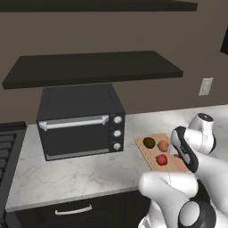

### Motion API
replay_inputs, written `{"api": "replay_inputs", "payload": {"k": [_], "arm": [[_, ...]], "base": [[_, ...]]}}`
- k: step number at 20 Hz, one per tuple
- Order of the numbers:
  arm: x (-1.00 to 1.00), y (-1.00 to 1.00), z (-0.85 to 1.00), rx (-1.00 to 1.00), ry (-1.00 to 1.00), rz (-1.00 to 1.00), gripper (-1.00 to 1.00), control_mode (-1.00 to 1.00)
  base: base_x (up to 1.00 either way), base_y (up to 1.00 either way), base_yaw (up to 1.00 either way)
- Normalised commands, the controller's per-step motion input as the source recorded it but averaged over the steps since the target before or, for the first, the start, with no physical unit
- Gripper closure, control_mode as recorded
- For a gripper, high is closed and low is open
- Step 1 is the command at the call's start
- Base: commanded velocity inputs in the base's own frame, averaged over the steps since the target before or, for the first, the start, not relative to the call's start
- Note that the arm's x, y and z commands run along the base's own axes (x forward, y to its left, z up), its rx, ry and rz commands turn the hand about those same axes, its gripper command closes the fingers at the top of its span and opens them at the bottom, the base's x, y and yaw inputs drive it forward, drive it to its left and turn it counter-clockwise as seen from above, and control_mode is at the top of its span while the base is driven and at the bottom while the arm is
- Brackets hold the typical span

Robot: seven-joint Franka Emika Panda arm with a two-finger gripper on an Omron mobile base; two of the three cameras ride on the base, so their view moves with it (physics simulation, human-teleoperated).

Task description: Place the avocado, onion, tomato, and bell pepper on the cutting board.

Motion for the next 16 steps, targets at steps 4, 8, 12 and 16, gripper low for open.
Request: {"api": "replay_inputs", "payload": {"k": [4,8,12,16], "arm": [[0.11,-0.01,-0.31,0.01,0.05,0.03,1.0,-1.0],[0.15,-0.01,-0.3,0.01,0.04,0.04,1.0,-1.0],[0.05,-0.12,-0.28,0.02,0.01,0.05,1.0,-1.0],[0.05,-0.09,-0.29,0.01,0.02,0.04,1.0,-1.0]], "base": [[0.0,0.0,0.0],[0.0,0.0,0.0],[0.0,0.0,0.0],[0.0,0.0,0.0]]}}
